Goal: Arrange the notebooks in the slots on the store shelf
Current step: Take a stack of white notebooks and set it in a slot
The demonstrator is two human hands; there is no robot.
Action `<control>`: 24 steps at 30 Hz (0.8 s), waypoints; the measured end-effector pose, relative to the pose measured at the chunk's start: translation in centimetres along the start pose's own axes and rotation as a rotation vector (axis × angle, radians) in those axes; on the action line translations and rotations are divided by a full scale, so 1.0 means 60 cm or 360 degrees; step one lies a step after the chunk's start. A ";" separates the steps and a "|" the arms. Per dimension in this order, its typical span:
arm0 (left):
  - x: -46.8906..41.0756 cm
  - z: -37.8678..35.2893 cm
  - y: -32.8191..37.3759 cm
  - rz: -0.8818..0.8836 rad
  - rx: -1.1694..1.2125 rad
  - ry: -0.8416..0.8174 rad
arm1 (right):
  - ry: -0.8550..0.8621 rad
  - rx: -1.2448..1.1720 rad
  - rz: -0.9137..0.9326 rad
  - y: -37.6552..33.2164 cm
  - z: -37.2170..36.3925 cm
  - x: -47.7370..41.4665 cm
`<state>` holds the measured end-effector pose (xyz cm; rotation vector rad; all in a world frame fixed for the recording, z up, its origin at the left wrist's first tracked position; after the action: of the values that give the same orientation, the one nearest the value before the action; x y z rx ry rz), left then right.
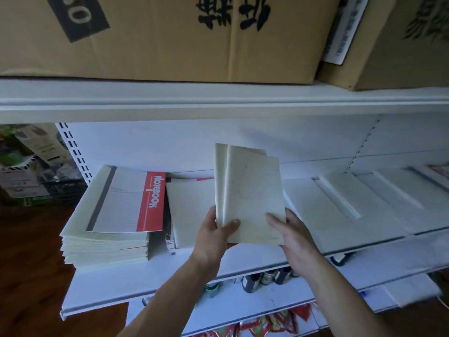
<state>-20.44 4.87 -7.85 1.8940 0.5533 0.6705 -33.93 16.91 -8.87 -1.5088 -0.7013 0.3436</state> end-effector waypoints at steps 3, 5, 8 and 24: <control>-0.006 -0.048 -0.029 -0.0006 -0.0163 -0.0083 | 0.0148 0.0165 0.0058 0.001 0.046 0.010; -0.014 -0.078 -0.045 -0.0080 -0.0301 -0.0133 | 0.0163 0.0300 0.0066 0.003 0.073 0.002; -0.045 -0.108 -0.069 -0.0018 -0.0419 -0.0096 | 0.0132 0.0423 0.0062 0.009 0.110 -0.027; -0.154 -0.122 -0.146 0.0335 -0.1301 0.0548 | -0.0374 0.1269 -0.0019 0.045 0.143 -0.197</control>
<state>-32.87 7.19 -15.35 1.0763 0.2240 1.1638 -47.58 16.56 -14.66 -0.7119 -0.6456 0.7037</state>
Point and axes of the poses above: each hand's wrist, its own x-axis away from the middle knuckle, its own z-axis out of the back of the hand, y = z × x, the point moved 3 cm from there along -x, towards the middle knuckle, and after that the axes turned 1 degree about z, right-handed, at the moved point
